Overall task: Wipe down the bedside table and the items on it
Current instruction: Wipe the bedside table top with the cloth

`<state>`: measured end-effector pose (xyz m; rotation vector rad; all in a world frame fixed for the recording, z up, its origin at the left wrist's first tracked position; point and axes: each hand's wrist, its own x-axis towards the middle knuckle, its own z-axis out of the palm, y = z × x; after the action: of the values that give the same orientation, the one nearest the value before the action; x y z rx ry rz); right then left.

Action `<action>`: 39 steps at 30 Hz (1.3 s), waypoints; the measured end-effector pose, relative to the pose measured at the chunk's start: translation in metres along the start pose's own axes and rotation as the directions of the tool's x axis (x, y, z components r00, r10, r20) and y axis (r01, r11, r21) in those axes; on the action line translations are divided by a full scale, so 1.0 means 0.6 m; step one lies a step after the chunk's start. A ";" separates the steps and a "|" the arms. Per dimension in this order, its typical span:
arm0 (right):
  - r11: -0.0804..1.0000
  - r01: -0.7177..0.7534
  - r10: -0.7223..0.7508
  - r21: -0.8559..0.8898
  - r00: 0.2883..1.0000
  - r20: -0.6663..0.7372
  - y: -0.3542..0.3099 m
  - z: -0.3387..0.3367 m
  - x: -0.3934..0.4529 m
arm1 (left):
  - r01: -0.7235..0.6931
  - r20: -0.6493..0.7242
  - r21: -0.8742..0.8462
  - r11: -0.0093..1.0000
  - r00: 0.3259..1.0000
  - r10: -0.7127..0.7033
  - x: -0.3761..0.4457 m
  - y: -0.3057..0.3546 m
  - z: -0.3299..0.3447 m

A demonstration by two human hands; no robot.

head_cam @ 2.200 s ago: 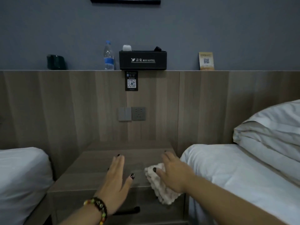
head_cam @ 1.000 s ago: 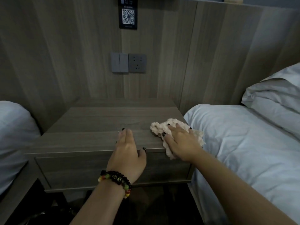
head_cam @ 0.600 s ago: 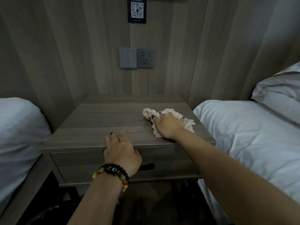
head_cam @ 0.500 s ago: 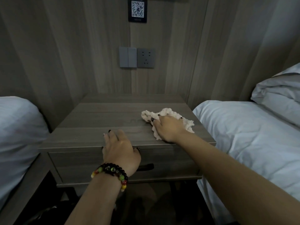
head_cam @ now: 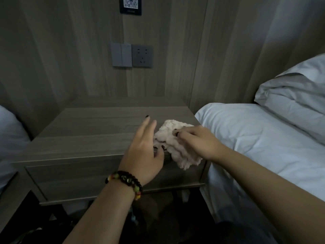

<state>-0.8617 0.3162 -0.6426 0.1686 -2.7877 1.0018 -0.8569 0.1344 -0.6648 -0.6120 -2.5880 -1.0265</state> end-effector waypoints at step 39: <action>0.969 0.083 -0.091 -0.234 0.996 -0.026 0.049 0.032 0.004 | -0.271 0.364 0.417 0.868 0.924 0.114 0.087 0.018 0.047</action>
<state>-0.8710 0.3262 -0.6752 0.2357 -2.8089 0.6441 -0.9001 0.1761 -0.6569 -0.9540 -2.8258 -0.2299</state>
